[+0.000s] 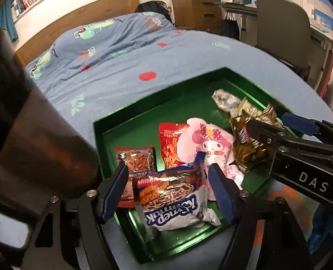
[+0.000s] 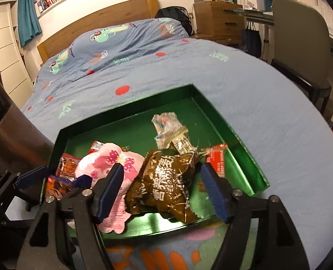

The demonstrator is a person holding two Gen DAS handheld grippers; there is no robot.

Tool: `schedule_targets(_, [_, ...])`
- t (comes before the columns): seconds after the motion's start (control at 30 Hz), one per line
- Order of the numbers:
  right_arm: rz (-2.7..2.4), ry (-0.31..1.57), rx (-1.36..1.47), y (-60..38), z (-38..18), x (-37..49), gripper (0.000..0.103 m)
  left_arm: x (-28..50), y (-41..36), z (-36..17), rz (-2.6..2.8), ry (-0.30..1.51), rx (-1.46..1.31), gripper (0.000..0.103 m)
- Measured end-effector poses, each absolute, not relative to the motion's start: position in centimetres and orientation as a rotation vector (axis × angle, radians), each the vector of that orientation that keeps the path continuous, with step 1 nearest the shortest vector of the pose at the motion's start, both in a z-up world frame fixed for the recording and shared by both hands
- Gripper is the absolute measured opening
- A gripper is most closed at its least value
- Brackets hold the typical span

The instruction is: Organize snacks

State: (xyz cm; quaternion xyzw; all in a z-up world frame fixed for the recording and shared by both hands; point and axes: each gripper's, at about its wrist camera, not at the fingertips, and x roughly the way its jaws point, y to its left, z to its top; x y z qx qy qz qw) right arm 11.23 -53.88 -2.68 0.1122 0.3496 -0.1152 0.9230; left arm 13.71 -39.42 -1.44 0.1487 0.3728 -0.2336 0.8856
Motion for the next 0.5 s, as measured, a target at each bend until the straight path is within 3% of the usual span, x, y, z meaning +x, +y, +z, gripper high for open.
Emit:
schedule_targets(0.27, [-0.239, 0.687, 0.201, -52.5, 1.0, 8.7, 0.103, 11.0, -36.6, 1.5, -0.482, 0.740, 0.284, 0.072])
schedule_targets(0.5, [-0.189, 0.689, 0.151, -49.4, 2.8, 5.4, 0.103, 6.8, -32.3, 3.5, -0.468, 0.711, 0.243, 0.081])
